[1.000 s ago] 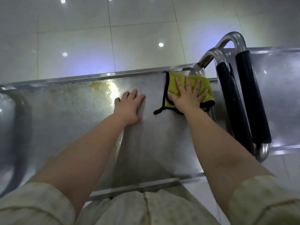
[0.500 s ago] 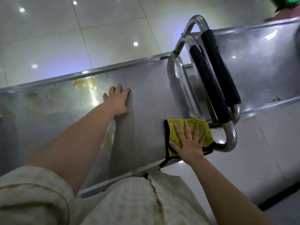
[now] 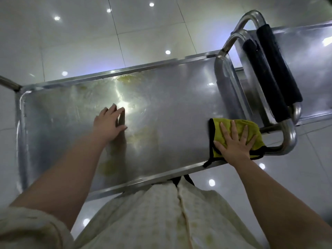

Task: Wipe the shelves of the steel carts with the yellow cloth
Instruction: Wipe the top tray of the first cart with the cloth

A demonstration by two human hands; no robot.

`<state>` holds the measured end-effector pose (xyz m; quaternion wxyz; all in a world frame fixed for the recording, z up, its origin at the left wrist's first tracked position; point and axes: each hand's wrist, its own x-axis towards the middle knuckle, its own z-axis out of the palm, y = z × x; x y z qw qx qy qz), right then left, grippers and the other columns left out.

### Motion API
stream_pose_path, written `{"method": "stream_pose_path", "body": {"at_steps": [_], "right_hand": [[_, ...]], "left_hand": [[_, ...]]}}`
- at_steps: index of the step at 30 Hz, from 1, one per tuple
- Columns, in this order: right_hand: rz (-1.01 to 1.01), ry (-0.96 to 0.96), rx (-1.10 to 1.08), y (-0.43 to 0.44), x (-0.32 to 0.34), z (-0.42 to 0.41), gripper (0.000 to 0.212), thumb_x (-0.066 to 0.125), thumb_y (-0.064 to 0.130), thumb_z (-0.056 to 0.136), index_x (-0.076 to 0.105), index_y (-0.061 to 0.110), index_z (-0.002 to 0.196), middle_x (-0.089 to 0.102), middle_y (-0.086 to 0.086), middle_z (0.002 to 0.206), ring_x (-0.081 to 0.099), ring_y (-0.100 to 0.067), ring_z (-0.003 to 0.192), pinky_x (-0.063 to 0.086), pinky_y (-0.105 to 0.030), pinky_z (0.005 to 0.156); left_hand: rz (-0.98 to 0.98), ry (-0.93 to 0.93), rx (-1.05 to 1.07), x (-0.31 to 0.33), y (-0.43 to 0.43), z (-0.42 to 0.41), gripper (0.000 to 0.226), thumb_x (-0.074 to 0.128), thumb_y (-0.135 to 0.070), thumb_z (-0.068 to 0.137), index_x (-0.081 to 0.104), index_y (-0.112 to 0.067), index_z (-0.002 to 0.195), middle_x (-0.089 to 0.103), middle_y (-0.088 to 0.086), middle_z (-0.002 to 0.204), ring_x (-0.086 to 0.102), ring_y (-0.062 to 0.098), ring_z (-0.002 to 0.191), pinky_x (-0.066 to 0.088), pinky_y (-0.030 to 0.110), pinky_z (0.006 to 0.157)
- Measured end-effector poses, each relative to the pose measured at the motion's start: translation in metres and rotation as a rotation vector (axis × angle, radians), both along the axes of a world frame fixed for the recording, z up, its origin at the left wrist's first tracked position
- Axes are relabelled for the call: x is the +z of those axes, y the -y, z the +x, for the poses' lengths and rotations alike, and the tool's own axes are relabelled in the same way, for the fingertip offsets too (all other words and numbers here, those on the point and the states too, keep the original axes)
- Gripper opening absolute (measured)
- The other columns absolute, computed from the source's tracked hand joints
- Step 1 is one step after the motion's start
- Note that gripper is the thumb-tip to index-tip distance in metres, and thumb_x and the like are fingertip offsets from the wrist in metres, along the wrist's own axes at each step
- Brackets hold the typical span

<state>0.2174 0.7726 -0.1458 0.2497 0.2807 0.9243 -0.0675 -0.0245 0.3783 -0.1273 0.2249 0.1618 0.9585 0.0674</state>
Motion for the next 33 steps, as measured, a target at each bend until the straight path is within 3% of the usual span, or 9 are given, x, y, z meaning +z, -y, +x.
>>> {"method": "stream_pose_path", "body": {"at_steps": [3,8,13,19,23,28,33], "right_hand": [[-0.025,-0.037,0.000,0.036,-0.001,-0.006,0.075,0.002,0.084,0.075,-0.033,0.057,0.136,-0.027,0.011,0.158,-0.024,-0.039,0.143,-0.013,-0.070,0.108],[-0.036,-0.070,0.144,0.160,-0.010,-0.045,0.074,0.004,0.081,0.080,-0.037,0.053,0.135,-0.038,0.006,0.152,-0.036,-0.045,0.136,-0.025,-0.072,0.098],[-0.104,-0.086,0.356,0.292,-0.011,-0.066,0.074,0.002,0.077,0.082,-0.033,0.047,0.140,-0.036,0.000,0.154,-0.043,-0.047,0.130,-0.025,-0.075,0.097],[-0.127,-0.097,0.375,0.292,-0.010,-0.064,0.074,0.005,0.080,0.082,-0.031,0.050,0.140,-0.041,0.005,0.152,-0.045,-0.042,0.131,-0.026,-0.071,0.099],[-0.140,-0.061,0.383,0.291,-0.007,-0.068,0.075,0.003,0.082,0.082,-0.037,0.050,0.136,-0.049,0.006,0.146,-0.048,-0.042,0.128,-0.031,-0.070,0.096],[-0.157,-0.031,0.393,0.290,-0.005,-0.069,0.076,0.006,0.083,0.082,-0.039,0.051,0.134,-0.050,0.007,0.145,-0.046,-0.042,0.129,-0.032,-0.069,0.095],[-0.125,-0.039,0.395,0.292,-0.005,-0.068,0.077,0.002,0.084,0.079,-0.038,0.050,0.135,-0.044,0.005,0.150,-0.045,-0.042,0.131,-0.031,-0.070,0.096]], "left_hand": [[0.028,-0.020,0.019,-0.002,0.000,0.007,0.074,0.065,-0.043,0.088,0.028,-0.031,0.151,0.017,-0.001,0.161,0.014,0.031,0.147,0.022,0.055,0.114],[0.030,-0.015,0.009,-0.003,0.001,0.002,0.074,0.067,-0.045,0.086,0.030,-0.034,0.149,0.021,-0.005,0.160,0.016,0.030,0.146,0.027,0.053,0.112],[0.016,-0.057,-0.082,-0.001,0.011,-0.004,0.050,0.055,-0.033,0.096,0.038,-0.035,0.142,0.028,-0.010,0.152,0.026,0.025,0.141,0.038,0.049,0.102],[0.090,-0.093,-0.011,0.000,0.046,0.007,0.049,0.055,-0.023,0.096,0.043,-0.030,0.143,0.030,-0.005,0.156,0.024,0.026,0.145,0.024,0.054,0.112],[0.142,-0.082,0.078,0.004,0.083,0.036,0.053,0.059,-0.025,0.094,0.043,-0.025,0.144,0.032,0.003,0.156,0.025,0.030,0.143,0.024,0.045,0.115],[0.168,-0.027,0.244,0.012,0.128,0.073,0.055,0.063,-0.023,0.091,0.044,-0.021,0.142,0.034,0.013,0.153,0.028,0.032,0.140,0.027,0.046,0.114],[0.067,-0.019,0.163,0.010,0.148,0.086,0.065,0.064,-0.038,0.090,0.037,-0.024,0.147,0.029,0.010,0.156,0.023,0.033,0.142,0.023,0.047,0.116]]}}
